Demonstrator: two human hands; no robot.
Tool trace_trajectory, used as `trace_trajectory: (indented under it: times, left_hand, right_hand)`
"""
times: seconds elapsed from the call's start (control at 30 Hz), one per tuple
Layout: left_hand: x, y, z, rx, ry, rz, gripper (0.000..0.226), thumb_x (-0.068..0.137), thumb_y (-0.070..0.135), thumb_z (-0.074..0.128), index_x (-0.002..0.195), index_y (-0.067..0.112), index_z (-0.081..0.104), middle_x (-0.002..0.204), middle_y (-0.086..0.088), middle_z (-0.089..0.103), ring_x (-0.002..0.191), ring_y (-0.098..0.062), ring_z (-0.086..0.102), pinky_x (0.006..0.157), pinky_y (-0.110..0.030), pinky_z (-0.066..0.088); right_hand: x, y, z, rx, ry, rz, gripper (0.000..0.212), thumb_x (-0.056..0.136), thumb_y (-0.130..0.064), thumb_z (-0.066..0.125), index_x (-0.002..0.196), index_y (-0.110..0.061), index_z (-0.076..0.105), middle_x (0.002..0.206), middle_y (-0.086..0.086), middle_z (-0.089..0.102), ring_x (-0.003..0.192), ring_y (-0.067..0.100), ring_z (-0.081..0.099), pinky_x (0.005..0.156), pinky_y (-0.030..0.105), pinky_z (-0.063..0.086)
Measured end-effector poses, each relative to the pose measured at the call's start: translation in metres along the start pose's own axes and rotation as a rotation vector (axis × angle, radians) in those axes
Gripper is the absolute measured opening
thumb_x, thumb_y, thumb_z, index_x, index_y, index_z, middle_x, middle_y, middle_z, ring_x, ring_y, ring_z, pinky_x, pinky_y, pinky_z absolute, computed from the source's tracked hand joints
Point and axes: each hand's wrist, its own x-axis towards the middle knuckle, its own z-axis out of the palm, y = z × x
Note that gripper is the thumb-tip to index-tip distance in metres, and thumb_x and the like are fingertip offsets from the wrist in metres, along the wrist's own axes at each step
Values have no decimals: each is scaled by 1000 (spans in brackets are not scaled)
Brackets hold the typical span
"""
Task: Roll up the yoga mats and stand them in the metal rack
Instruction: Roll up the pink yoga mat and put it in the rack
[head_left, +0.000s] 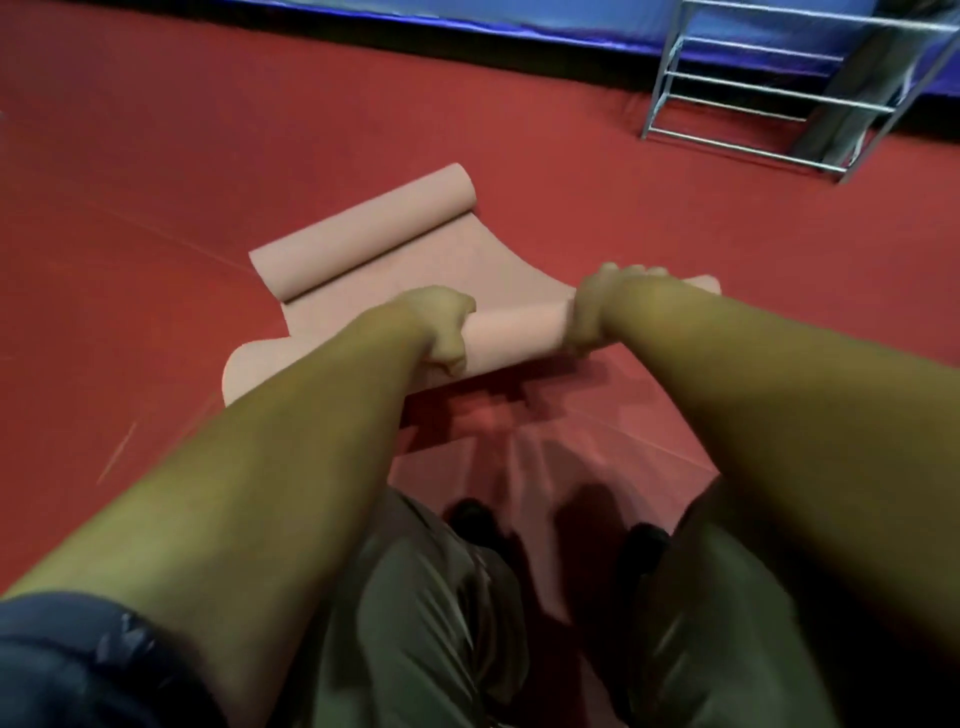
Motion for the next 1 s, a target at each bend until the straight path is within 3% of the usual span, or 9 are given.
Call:
trace_trajectory:
  times: [0.1, 0.2, 0.33, 0.47, 0.6, 0.67, 0.77, 0.9, 1.0]
  left_hand:
    - [-14, 6, 5, -86, 57, 47, 44, 70, 25, 88, 108, 27, 66, 103, -1, 72, 90, -26, 67, 71, -30, 50]
    - [-23, 3, 5, -160, 58, 37, 66, 67, 36, 91, 128, 31, 66, 111, 3, 72, 95, -23, 68, 84, -32, 56]
    - [-31, -26, 7, -150, -109, -65, 61, 70, 48, 94, 116, 26, 62, 105, 2, 70, 94, -24, 69, 82, -33, 56]
    - [-36, -55, 11, -154, -196, -179, 77, 51, 45, 102, 115, 21, 66, 97, 2, 76, 87, -23, 75, 81, -37, 64]
    - [-27, -43, 16, -204, -49, -139, 59, 62, 53, 98, 101, 20, 69, 89, 4, 71, 83, -22, 68, 72, -28, 50]
    - [-15, -25, 17, -279, 13, -108, 54, 63, 50, 98, 95, 20, 68, 88, 3, 71, 85, -24, 68, 70, -28, 47]
    - [3, -2, 14, -447, 31, -99, 65, 63, 53, 95, 110, 15, 74, 101, -1, 76, 90, -24, 71, 74, -30, 51]
    - [8, 1, 16, -742, -157, -123, 67, 61, 60, 89, 109, 15, 81, 99, -3, 82, 96, -29, 78, 92, -47, 63]
    - [10, -19, 22, -935, -157, -266, 56, 91, 61, 72, 117, 12, 77, 104, -3, 78, 86, -26, 73, 79, -36, 60]
  right_hand:
    - [-17, -26, 9, 2, 148, -344, 121, 63, -63, 93, 161, -28, 31, 157, 6, 45, 140, 42, 47, 116, 54, 38]
    - [-23, -48, 11, 87, 254, -548, 100, 69, -50, 93, 151, -29, 41, 148, 4, 57, 132, 35, 56, 105, 44, 44]
    - [-21, -57, 11, 123, 142, -503, 61, 80, -35, 83, 133, -22, 57, 124, 9, 68, 101, 31, 63, 85, 37, 52]
    - [-6, -44, -2, 52, 81, -356, 41, 71, -41, 77, 105, -29, 56, 106, 4, 63, 98, 33, 64, 92, 46, 59]
    - [16, -25, -1, -34, 38, -198, 72, 63, -48, 79, 128, -22, 66, 119, 7, 68, 115, 35, 66, 107, 52, 51]
    - [19, -24, 2, -88, 79, -215, 95, 70, -51, 86, 151, -21, 47, 147, 8, 52, 138, 40, 49, 116, 59, 36]
    - [21, -35, 6, -110, 192, -445, 119, 66, -59, 92, 160, -27, 28, 159, 6, 42, 144, 37, 42, 118, 58, 30]
    - [25, -31, 9, -110, 142, -378, 85, 69, -56, 89, 142, -40, 49, 139, -1, 60, 129, 34, 53, 96, 47, 44]
    - [25, -21, 17, -161, 14, -319, 47, 76, -46, 83, 120, -41, 67, 119, -4, 70, 110, 28, 65, 86, 38, 51]
